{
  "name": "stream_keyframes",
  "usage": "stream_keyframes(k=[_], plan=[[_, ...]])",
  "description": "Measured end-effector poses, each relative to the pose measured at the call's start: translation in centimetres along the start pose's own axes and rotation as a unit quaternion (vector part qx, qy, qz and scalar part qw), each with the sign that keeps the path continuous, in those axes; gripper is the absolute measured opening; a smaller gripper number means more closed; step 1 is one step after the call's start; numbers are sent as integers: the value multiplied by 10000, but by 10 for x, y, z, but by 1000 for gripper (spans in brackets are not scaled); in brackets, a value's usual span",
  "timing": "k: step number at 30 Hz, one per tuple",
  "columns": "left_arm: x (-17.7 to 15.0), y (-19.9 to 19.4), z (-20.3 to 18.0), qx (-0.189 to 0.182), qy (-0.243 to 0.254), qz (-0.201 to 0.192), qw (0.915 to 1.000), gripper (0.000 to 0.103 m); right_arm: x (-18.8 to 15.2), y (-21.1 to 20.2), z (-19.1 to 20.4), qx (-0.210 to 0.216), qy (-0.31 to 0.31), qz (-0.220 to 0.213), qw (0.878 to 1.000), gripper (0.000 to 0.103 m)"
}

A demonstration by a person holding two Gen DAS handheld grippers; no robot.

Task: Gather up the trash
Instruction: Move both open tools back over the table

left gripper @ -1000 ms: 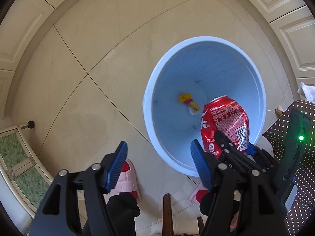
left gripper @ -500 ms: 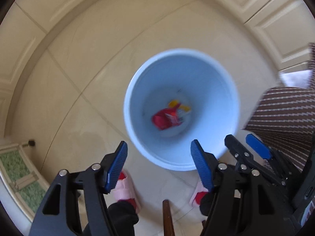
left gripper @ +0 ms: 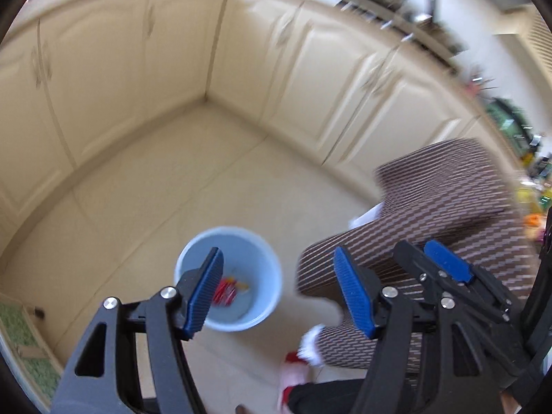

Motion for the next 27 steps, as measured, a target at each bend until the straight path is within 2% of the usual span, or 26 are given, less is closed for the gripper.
stream_keyframes(k=[6, 9, 12, 16, 21, 23, 26, 27], plan=[[33, -79, -101, -305, 728, -868, 9931, 73, 30, -127, -43, -6, 151, -1097, 9939, 58], [47, -93, -164, -614, 1134, -890, 9876, 73, 38, -181, -85, -252, 314, -1515, 9876, 58], [45, -95, -215, -1072, 1451, -793, 9804, 73, 46, -222, -137, -597, 534, -1823, 9800, 59], [41, -75, -291, -1451, 1874, -482, 9703, 73, 48, -261, -210, -1144, 896, -2050, 9679, 59], [33, -37, -356, -1523, 2299, -51, 9612, 73, 40, -289, -289, -1565, 1345, -2041, 9570, 59], [33, -23, -375, -1562, 2368, 106, 9589, 73, 39, -291, -311, -1657, 1457, -1984, 9550, 59], [35, -6, -392, -1401, 2540, 209, 9568, 72, 40, -285, -334, -1718, 1568, -1878, 9543, 59], [37, 0, -397, -1381, 2556, 281, 9565, 64, 41, -284, -341, -1724, 1583, -1847, 9545, 59]])
Point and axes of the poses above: each gripper's, at about its wrist camera, not at the fingertips, and y roughly the way its jaws point, z to its left, x to its top, the point moved 6 cm from there along y, roughly the way its jaws point, and after that the axes turned 14 degrees about y, right-handed, at the moved point
